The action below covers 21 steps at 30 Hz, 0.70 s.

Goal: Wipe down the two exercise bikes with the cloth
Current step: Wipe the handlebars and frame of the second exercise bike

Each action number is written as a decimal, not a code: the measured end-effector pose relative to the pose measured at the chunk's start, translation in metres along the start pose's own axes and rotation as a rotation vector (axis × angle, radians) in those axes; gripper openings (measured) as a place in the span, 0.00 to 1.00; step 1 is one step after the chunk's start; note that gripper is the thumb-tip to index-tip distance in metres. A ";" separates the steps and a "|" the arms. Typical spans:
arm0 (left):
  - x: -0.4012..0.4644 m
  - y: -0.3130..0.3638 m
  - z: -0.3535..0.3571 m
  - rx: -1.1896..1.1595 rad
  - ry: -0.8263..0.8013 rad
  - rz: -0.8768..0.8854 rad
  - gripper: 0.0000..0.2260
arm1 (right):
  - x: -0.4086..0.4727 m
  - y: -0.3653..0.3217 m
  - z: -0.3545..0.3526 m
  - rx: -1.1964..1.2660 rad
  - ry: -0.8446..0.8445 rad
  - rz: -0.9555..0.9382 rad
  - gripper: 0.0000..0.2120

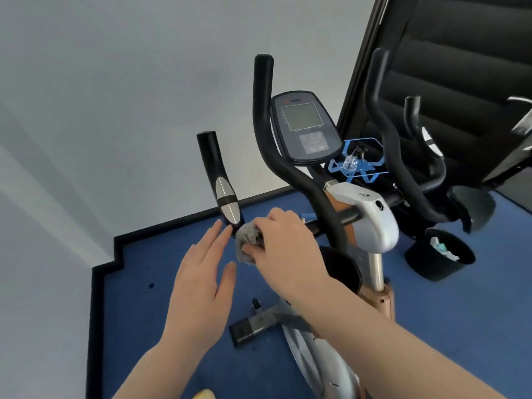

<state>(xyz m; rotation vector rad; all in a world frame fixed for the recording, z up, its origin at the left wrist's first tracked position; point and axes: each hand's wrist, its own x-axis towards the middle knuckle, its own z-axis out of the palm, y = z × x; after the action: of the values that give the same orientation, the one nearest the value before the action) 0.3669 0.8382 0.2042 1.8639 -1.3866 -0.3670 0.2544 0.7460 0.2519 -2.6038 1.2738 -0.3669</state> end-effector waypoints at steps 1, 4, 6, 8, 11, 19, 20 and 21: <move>-0.008 -0.003 -0.004 -0.002 0.006 -0.027 0.24 | -0.003 -0.001 0.001 0.046 0.022 0.010 0.13; -0.030 -0.009 -0.019 0.012 0.001 -0.041 0.23 | -0.024 -0.001 0.000 0.166 0.069 0.008 0.14; -0.041 -0.012 -0.028 0.012 -0.006 -0.023 0.23 | -0.047 -0.007 0.000 0.212 0.122 -0.008 0.14; -0.049 -0.012 -0.036 0.004 -0.016 0.009 0.22 | -0.070 -0.014 0.001 0.242 0.184 0.004 0.13; -0.061 -0.017 -0.049 0.006 -0.062 0.082 0.21 | -0.102 -0.025 0.008 0.200 0.271 0.041 0.13; -0.124 -0.044 -0.067 0.025 -0.329 0.213 0.19 | -0.215 -0.078 0.039 0.214 0.246 0.465 0.15; -0.133 -0.045 -0.065 0.025 -0.365 0.227 0.19 | -0.230 -0.083 0.040 0.193 0.240 0.505 0.15; -0.143 -0.045 -0.062 0.025 -0.401 0.242 0.19 | -0.246 -0.087 0.041 0.174 0.232 0.543 0.15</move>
<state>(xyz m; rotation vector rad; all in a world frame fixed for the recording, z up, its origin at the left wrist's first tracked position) 0.3842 0.9979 0.1829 1.6740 -1.8692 -0.6256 0.1851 0.9975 0.2087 -2.0084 1.8572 -0.6490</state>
